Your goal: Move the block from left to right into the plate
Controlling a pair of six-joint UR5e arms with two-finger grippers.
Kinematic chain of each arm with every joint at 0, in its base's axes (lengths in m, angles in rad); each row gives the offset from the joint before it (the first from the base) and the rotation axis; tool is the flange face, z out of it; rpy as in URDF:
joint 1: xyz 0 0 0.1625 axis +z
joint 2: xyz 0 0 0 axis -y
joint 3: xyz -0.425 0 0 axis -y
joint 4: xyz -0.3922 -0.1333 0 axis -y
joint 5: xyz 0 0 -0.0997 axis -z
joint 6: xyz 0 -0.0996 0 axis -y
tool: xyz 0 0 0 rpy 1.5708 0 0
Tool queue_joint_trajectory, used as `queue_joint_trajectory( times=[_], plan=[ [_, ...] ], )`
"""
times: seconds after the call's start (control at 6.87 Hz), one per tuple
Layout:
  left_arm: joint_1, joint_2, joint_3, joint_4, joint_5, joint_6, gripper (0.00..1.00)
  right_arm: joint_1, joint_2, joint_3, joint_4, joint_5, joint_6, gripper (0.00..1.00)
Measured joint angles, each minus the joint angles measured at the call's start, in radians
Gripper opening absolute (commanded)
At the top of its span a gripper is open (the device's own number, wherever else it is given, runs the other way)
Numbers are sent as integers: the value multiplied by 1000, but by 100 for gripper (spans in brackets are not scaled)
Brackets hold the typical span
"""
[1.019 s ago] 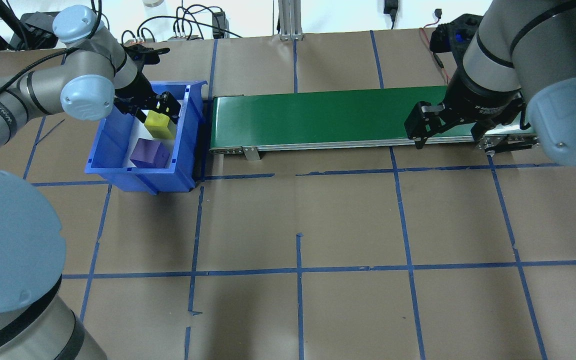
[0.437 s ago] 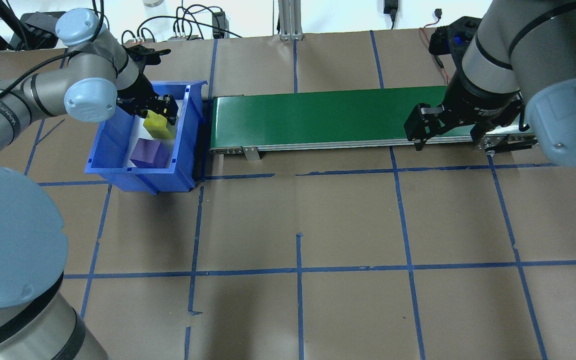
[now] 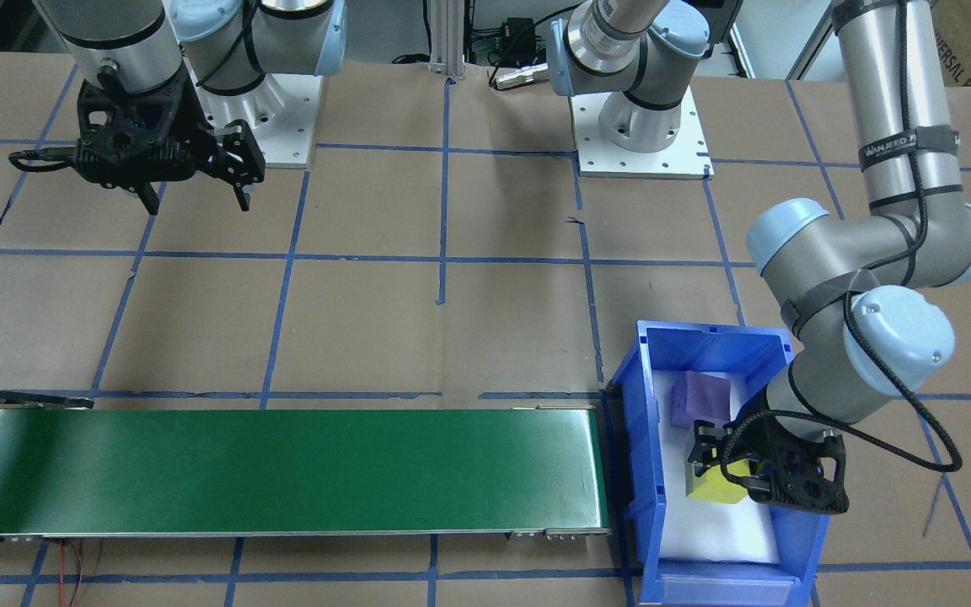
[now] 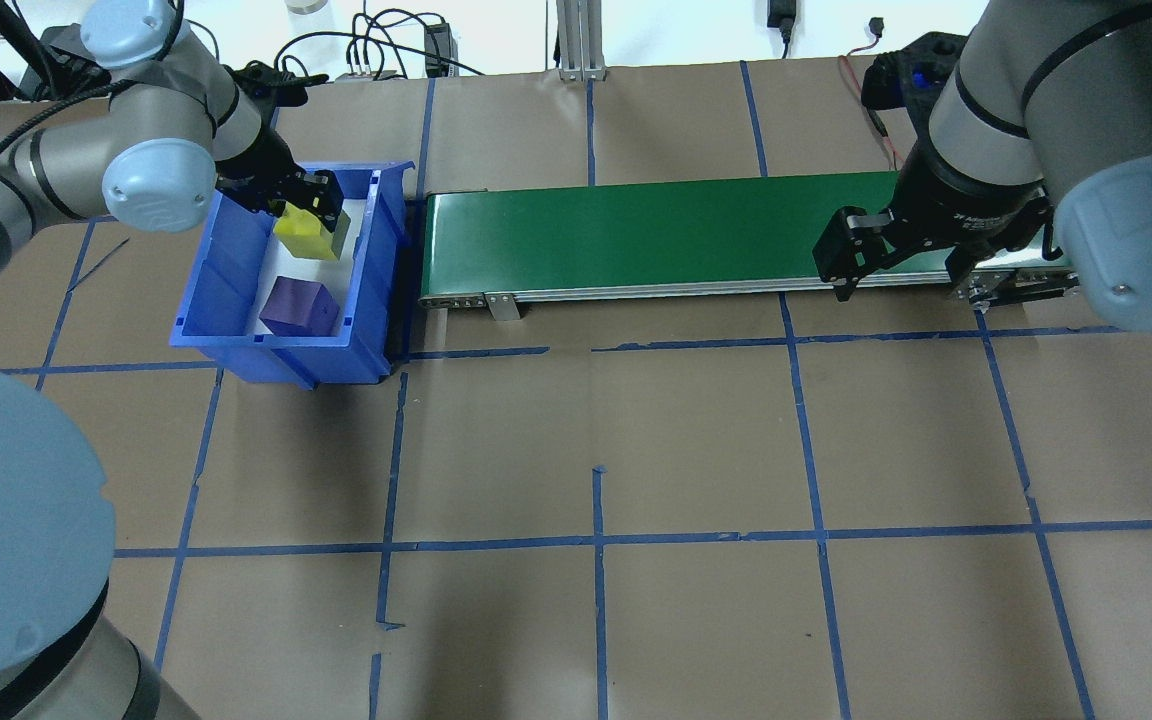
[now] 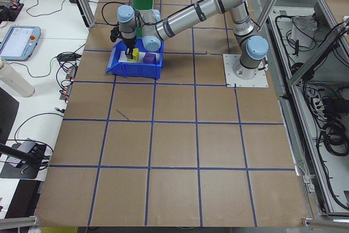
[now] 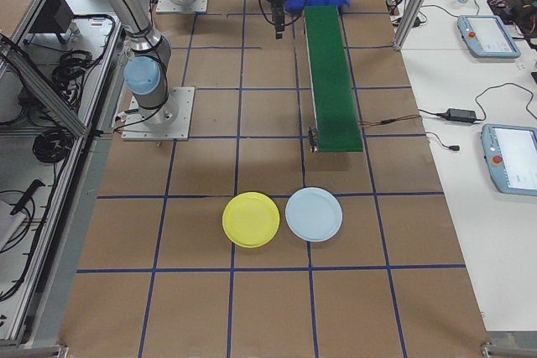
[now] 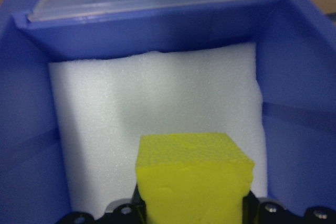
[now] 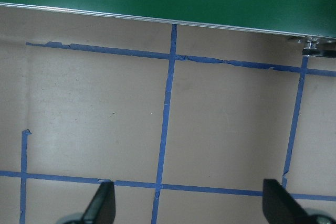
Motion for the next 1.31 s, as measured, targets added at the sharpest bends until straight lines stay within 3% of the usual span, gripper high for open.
queue_joint_trajectory(
  times=[0.29,0.58,1.02,1.31],
  plan=[
    [-8,127,2,-82,-1,-9,47,0,1,2,1,1,-2,100],
    [-72,185,5,-118,3,-99,46,1,1,3,1,6,-1,100],
    [-239,95,31,-24,20,-240,47,1,1,4,0,7,0,100],
    [-290,8,69,15,26,-278,47,1,2,3,-1,7,-1,100]
  ],
)
